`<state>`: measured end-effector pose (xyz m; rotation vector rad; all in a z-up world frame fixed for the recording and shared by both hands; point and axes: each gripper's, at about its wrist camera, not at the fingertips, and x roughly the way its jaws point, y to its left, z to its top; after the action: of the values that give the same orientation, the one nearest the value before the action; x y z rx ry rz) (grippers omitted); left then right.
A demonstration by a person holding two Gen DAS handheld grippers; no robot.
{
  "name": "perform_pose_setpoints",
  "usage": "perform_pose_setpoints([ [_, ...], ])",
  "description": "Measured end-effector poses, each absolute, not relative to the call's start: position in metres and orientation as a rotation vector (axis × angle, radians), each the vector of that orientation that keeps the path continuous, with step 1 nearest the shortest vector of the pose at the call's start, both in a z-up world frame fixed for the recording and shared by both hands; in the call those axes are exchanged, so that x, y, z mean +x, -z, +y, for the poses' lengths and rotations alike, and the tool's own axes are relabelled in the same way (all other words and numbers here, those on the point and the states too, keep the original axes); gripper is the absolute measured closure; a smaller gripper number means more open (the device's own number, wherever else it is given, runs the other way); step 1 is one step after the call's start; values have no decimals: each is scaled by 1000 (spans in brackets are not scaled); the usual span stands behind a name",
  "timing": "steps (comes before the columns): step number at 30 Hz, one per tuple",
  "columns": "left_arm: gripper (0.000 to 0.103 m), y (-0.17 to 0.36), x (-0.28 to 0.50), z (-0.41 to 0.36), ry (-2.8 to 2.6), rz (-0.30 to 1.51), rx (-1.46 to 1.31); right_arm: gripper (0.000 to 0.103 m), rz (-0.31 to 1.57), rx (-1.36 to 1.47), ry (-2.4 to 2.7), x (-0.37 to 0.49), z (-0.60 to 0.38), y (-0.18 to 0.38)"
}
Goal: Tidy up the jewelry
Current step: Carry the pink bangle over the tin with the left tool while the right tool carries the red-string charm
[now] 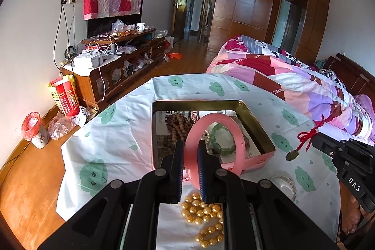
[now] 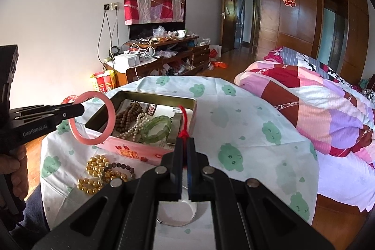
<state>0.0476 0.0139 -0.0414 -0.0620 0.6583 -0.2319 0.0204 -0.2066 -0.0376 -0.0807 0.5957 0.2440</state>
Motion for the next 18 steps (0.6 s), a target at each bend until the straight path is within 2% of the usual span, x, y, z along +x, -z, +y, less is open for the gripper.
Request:
perform_pose_setpoints([
  [18,93,38,77,12,196,645,-31,99,595,-145,-222,51,-185,36],
])
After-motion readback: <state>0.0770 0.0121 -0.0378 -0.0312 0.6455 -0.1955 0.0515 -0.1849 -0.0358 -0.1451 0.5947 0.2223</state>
